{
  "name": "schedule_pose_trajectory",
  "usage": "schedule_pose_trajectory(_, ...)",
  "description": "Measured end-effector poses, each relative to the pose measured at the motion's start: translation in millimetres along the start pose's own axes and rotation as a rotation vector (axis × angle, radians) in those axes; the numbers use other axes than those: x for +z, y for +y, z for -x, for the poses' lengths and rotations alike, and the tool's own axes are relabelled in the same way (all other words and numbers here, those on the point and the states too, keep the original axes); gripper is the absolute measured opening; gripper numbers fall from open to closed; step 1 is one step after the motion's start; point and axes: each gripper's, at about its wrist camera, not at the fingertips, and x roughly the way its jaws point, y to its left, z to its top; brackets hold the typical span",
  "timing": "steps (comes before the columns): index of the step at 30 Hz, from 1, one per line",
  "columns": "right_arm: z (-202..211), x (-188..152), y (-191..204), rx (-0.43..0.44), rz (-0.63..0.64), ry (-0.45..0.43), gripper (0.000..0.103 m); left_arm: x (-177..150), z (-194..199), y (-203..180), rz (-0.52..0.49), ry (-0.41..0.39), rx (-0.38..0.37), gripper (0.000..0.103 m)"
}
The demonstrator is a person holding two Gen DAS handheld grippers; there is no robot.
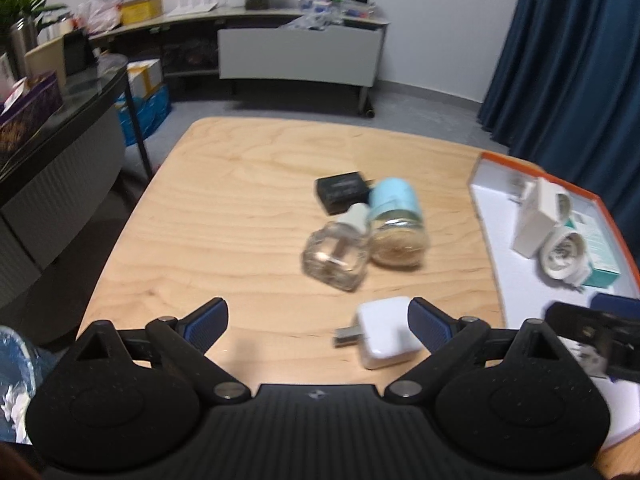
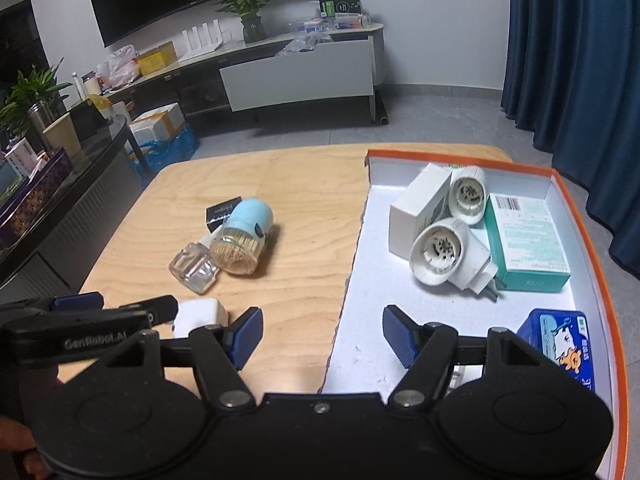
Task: Organize rigid objects
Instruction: 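Grasp the clear glass dropper bottle with the left tool while the right grasps the blue-capped toothpick jar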
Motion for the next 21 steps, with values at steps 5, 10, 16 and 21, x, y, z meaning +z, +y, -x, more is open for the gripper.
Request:
schedule_pose_trajectory(5, -1, -1, -2, 0.005, -0.008, 0.000, 0.080, 5, -15, 3, -0.017, 0.010, 0.002, 0.100)
schedule_pose_trajectory(10, -2, 0, -2, 0.003, -0.008, 0.002, 0.080, 14, -34, -1, -0.077, 0.006, -0.013, 0.099)
schedule_pose_trajectory(16, -7, 1, -4, -0.001, -0.010, 0.009, 0.080, 19, -55, -4, -0.167, -0.013, -0.024, 0.081)
schedule_pose_trajectory(21, -16, 5, -2, 0.006, -0.009, 0.021, 0.080, 15, -60, -3, -0.213, -0.028, -0.064, 0.063)
